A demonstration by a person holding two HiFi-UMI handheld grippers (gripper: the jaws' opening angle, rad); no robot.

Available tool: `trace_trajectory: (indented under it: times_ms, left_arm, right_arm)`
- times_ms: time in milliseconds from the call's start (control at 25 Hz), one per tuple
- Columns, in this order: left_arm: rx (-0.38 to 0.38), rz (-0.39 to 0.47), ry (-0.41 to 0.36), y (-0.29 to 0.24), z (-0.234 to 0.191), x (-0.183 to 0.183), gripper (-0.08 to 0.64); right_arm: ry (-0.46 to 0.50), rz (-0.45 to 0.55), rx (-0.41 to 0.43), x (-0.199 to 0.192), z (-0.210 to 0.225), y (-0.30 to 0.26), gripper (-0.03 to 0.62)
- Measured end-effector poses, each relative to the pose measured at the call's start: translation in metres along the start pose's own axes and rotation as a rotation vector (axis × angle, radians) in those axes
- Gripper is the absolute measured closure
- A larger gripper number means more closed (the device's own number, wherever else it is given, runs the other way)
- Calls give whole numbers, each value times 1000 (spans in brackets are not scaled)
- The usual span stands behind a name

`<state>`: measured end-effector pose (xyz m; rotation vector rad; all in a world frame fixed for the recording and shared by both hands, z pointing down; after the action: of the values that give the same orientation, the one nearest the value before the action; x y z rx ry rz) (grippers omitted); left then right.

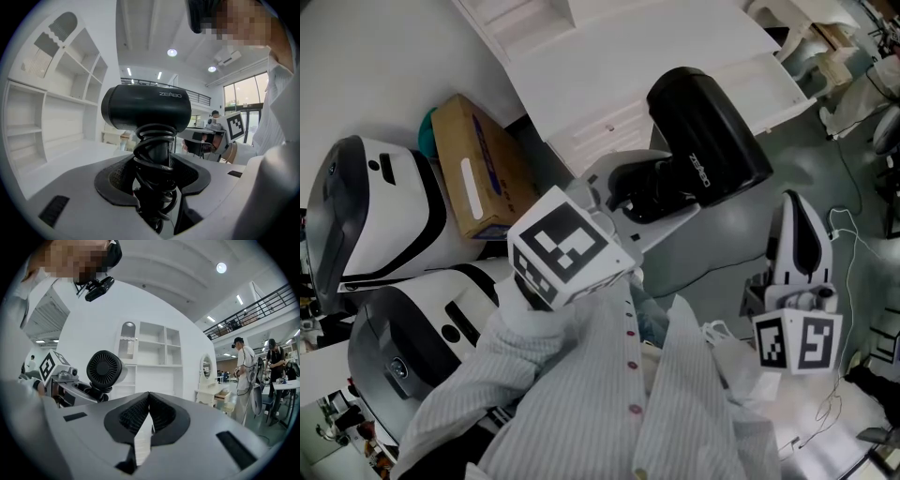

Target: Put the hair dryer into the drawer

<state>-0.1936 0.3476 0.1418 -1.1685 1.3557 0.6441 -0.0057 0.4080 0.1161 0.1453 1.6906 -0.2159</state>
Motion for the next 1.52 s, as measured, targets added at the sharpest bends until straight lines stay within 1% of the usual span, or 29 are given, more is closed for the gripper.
trace_trajectory:
  times_ms: [200,400,720,840,1040,1200,1400,1520]
  left_arm:
    - [-8,-8,-3,-20,-27,5,333]
    - [-18,-15,-4,-48,-64,16,333]
    - [-39,-39,0,-102,-152,43,333]
    - [-54,-49,-13,-109,-166,47,333]
    - [-97,-68,-26,-131,-205,56,333]
    - [-132,-89,-35,-150,-229,63,333]
    - [-158,-117,-25,-172,-248,61,333]
    - [-168,-132,-17,-190,-254,62,333]
  right_arm:
    - [1,-4,7,-3,8,-31,581]
    - [-2,-17,11,-7,25,-74,581]
    - [-10,-38,-16,-6,65,-170,581]
    - [-12,-36,-33,-5,71,-186,581]
    - [-23,-41,-76,-6,84,-230,581]
    - [-31,-53,-108,-8,96,-255,581]
    - [-42,-79,-129,-16,109,-275,581]
    - [-50,-92,-132,-22,124,-285,581]
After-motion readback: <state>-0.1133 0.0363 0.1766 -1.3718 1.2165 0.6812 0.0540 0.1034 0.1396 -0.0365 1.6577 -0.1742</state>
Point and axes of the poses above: the fingertips, and each gripper's own axes: y backward along the fingers, z to its right, x out of its top, the point moved 7 cm from there along y, backward along the fingers, and after that the axes turned 5 degrees about y, right-handed, at the moved point
